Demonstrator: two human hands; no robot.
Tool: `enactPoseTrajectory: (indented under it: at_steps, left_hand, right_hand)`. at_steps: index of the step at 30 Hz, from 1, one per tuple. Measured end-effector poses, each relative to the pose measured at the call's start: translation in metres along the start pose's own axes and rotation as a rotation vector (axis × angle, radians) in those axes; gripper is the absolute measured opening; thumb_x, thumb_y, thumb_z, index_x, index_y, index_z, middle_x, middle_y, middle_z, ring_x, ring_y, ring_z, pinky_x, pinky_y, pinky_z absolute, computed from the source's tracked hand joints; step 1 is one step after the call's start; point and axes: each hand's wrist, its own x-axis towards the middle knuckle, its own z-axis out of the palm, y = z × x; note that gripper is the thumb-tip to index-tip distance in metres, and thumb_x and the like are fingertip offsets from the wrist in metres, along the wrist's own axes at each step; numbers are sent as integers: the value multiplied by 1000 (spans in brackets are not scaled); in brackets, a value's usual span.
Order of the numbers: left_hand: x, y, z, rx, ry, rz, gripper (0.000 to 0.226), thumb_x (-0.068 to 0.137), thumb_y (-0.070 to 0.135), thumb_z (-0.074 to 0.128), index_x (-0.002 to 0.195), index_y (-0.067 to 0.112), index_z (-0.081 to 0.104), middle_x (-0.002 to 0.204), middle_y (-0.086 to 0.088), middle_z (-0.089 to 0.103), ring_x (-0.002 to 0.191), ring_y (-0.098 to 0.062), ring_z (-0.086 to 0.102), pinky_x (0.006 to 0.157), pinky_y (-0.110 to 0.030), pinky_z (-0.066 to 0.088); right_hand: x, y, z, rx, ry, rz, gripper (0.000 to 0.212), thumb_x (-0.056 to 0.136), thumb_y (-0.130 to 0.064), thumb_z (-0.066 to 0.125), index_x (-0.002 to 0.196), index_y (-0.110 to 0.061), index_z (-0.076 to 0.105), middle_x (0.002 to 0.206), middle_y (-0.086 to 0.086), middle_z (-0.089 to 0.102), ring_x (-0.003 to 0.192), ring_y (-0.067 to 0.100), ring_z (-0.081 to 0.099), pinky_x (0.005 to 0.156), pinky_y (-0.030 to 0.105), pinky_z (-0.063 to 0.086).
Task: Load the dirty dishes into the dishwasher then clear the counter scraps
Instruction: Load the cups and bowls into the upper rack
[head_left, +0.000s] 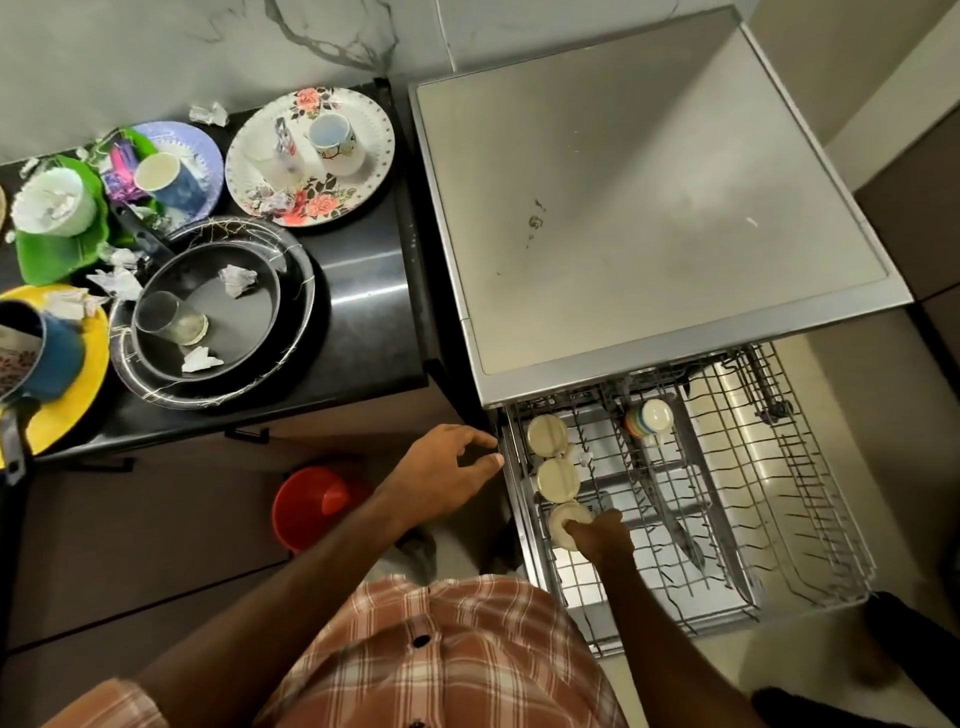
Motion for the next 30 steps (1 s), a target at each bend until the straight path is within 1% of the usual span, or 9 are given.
enactPoseTrajectory:
  at_steps: [2,4,6,9,11,20,24,26,30]
  left_hand:
    - [2,1,0,-1,-5,16,37,96,50,60,130,35,61,141,9,51,125,-8,51,100,-27,42]
    - [2,1,-3,-17,7,30,38,95,49,61,130,34,61,141,10,51,126,-7,51,100,-26,42]
    - [2,-2,-10,-42,36,40,36,95,48,62,129,34,62,139,11,52,125,-6,51,98,-24,40]
    - [-2,-9,-27,-100,111,42,32,95,47,63,125,38,64,135,14,55,122,-4,52,99,-25,43]
    - [-6,-16,-44,-129,162,52,30,95,46,63,124,38,65,131,17,57,120,-3,55,101,-28,47]
    - [-41,-76,-120,-350,474,30,27,94,36,68,120,33,69,114,19,61,111,1,59,99,-25,50]
    - [-52,-117,-160,-417,612,-7,34,94,32,70,127,27,66,114,13,62,107,1,60,83,-7,46]
    - [-51,-143,-182,-420,667,-26,43,92,31,73,133,23,62,121,7,63,104,3,60,78,-5,47]
    - [-34,-196,-227,-353,793,-94,68,83,34,80,142,23,50,134,-2,57,120,-17,58,103,-38,51]
  right_hand:
    - [-9,-10,-14,-15,31,-66,61,89,-47,71,129,-3,58,128,15,65,119,35,63,92,36,50]
    - [-22,-27,-27,-13,54,-217,44,89,-54,59,109,-16,70,109,6,74,104,29,69,91,36,54]
    - [-47,-50,-41,89,59,-377,25,94,-47,61,93,-24,70,90,-1,74,89,22,71,80,40,59]
    - [-99,-92,-58,275,10,-600,15,100,-34,65,92,-22,70,80,0,73,72,13,70,58,22,55]
    - [-126,-121,-62,347,-54,-705,16,101,-32,65,90,-21,70,74,5,70,63,11,65,56,21,53]
    - [-203,-237,-22,258,-235,-964,14,100,-33,66,93,-22,72,82,1,73,76,12,70,67,21,57]
    - [-232,-273,2,218,-280,-1047,12,101,-28,66,97,-19,72,83,1,73,77,9,70,67,18,55]
    - [-243,-289,14,212,-293,-1061,11,101,-26,66,98,-18,73,84,1,74,79,9,71,69,18,56]
    - [-257,-311,37,179,-297,-1073,10,101,-26,66,98,-18,72,83,3,74,76,9,71,67,21,57]
